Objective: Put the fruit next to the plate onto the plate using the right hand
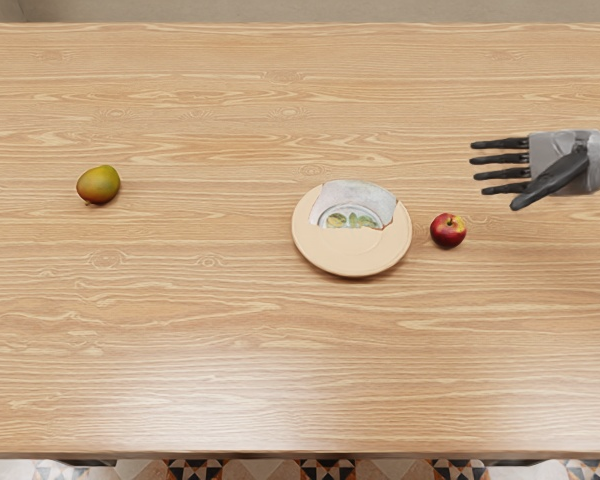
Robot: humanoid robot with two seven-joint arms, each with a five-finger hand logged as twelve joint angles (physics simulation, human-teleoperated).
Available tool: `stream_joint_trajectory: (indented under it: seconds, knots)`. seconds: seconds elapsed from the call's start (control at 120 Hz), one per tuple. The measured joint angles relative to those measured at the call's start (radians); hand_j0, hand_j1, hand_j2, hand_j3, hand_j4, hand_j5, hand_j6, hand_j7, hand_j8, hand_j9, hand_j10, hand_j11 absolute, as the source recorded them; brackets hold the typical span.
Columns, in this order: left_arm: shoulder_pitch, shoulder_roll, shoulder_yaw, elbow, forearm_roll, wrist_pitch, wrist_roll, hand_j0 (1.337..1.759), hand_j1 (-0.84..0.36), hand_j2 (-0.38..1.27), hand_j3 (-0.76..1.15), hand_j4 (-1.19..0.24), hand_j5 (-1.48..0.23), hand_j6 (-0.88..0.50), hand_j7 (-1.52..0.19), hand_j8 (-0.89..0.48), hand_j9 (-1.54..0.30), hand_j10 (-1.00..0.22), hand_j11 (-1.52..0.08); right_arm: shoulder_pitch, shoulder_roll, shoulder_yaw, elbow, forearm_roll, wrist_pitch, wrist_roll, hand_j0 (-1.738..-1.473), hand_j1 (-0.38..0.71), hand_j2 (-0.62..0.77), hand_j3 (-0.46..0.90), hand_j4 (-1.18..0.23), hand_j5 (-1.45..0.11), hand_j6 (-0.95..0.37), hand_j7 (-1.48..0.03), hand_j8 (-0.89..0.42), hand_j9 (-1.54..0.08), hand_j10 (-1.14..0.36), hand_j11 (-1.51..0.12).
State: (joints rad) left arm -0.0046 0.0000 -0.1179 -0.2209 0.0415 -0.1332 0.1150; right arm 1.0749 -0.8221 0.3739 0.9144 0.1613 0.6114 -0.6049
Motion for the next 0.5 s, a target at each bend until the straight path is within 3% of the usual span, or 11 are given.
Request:
stream_joint_trajectory:
  seconds: [0.15,0.25,0.367,0.5]
  knots:
    - [0.000,0.000,0.000,0.000,0.000,0.000,0.000,1.658,0.35,0.00,0.00,0.00,0.00,0.00,0.00,0.00,0.00,0.00,0.00,0.015,0.017,0.000,-0.024,-0.015,0.000,-0.005,-1.658,-0.32,-0.01,0.00,-0.02,-0.03,-0.02,-0.03,-0.02,-0.03,-0.02,-0.03]
    - [0.000,0.000,0.000,0.000,0.000,0.000,0.000,1.658,0.35,0.00,0.00,0.00,0.00,0.00,0.00,0.00,0.00,0.00,0.00,0.050,0.032,-0.008,0.012,-0.171,0.000,-0.005,-1.658,-0.32,-0.01,0.00,-0.02,-0.03,-0.02,-0.03,-0.02,-0.03,-0.02,-0.03]
    - [0.000,0.000,0.000,0.000,0.000,0.000,0.000,1.658,0.35,0.00,0.00,0.00,0.00,0.00,0.00,0.00,0.00,0.00,0.00,0.243,0.042,-0.266,0.042,-0.302,-0.044,-0.006,-1.658,-0.32,-0.01,0.00,-0.03,-0.03,-0.03,-0.03,-0.03,-0.03,-0.03,-0.03]
    - [0.000,0.000,0.000,0.000,0.000,0.000,0.000,1.658,0.35,0.00,0.00,0.00,0.00,0.00,0.00,0.00,0.00,0.00,0.00,0.464,0.136,-0.559,0.108,-0.367,-0.310,-0.006,-1.658,-0.32,-0.01,0.00,-0.03,-0.03,-0.03,-0.03,-0.03,-0.03,-0.03,-0.03]
